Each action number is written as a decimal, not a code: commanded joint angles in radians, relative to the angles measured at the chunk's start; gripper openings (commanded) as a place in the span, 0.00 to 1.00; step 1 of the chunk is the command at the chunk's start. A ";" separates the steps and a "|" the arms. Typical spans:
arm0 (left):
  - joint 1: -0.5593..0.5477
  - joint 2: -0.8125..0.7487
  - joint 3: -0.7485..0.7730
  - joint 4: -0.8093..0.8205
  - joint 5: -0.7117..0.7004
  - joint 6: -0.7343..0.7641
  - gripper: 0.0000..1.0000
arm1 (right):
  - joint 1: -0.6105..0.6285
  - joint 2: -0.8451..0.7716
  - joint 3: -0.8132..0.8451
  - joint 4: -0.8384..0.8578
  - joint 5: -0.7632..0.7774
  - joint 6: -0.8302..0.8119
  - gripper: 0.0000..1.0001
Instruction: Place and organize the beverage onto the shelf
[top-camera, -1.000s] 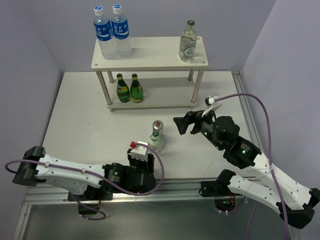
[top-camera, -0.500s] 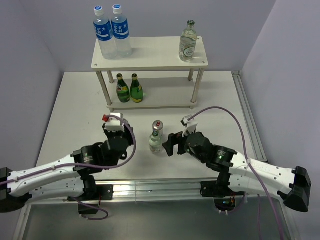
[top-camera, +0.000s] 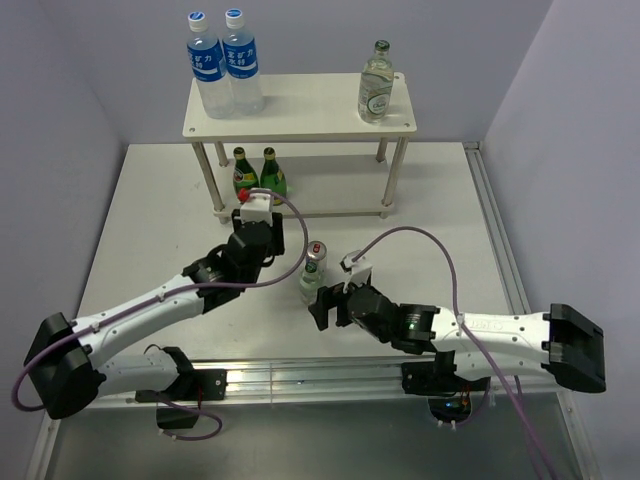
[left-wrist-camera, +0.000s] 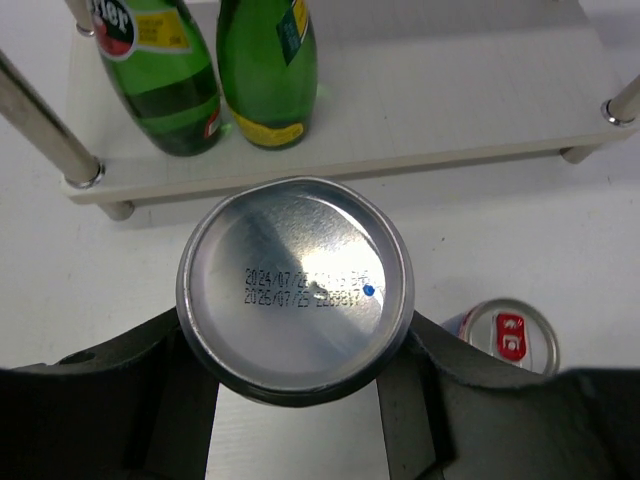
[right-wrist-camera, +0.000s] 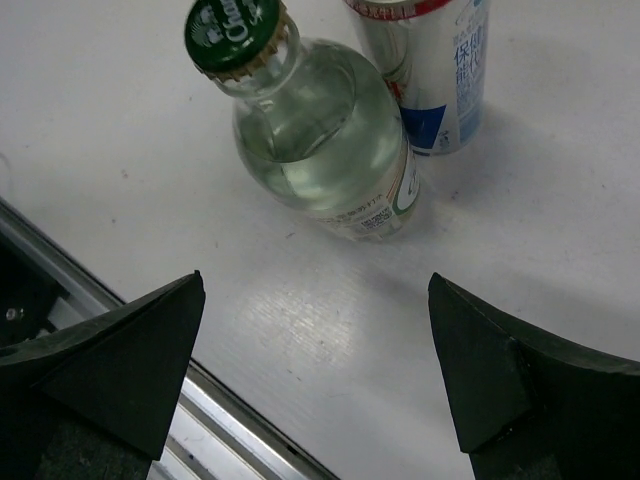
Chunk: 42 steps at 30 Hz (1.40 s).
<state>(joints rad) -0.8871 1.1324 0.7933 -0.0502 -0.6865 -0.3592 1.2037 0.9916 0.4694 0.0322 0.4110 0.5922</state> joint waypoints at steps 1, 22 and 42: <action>0.036 0.032 0.118 0.188 0.080 0.060 0.00 | 0.034 0.036 -0.023 0.133 0.127 0.058 1.00; 0.169 0.314 0.268 0.297 0.286 0.071 0.00 | 0.174 0.554 0.066 0.638 0.592 -0.041 1.00; 0.252 0.550 0.400 0.391 0.458 0.089 0.00 | 0.046 0.725 0.123 0.729 0.555 -0.045 0.03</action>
<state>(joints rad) -0.6346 1.6688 1.1095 0.2058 -0.2768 -0.2821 1.2690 1.7042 0.5907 0.7334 0.9287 0.5087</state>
